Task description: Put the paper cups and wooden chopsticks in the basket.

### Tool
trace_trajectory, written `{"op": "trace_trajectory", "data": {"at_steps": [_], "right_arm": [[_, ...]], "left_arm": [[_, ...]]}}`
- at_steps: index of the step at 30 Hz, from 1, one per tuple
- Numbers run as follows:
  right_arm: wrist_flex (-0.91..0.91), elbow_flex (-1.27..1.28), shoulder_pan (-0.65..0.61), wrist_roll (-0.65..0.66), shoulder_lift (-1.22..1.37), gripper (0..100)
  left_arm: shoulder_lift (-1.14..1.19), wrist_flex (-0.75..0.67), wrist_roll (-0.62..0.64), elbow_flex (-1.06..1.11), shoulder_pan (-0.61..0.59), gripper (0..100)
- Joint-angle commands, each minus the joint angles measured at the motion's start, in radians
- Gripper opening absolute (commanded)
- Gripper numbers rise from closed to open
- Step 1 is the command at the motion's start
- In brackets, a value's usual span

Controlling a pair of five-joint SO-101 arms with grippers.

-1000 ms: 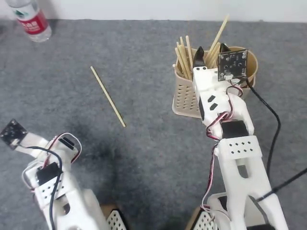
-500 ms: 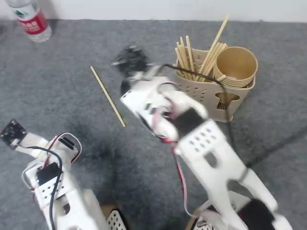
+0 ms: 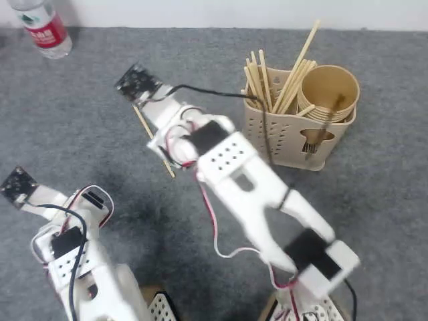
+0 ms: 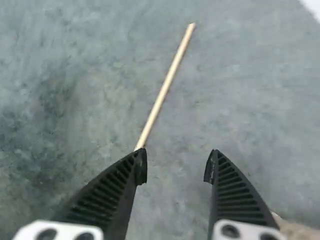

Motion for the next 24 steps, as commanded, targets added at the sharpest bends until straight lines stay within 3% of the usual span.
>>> {"op": "trace_trajectory", "data": {"at_steps": [1,10,24], "right_arm": [[0.002,-0.121,-0.041,0.014,0.073,19.9],[0.007,-0.393,-0.096,0.015,0.401,19.9],[0.028,-0.697,-0.027,0.015,0.805,19.9]], "left_arm": [[-0.014,-0.009,-0.002,-0.018,-0.008,9],[-0.014,-0.009,0.000,-0.019,-0.055,9],[-0.014,-0.011,0.000,-0.019,-0.051,9]]}}
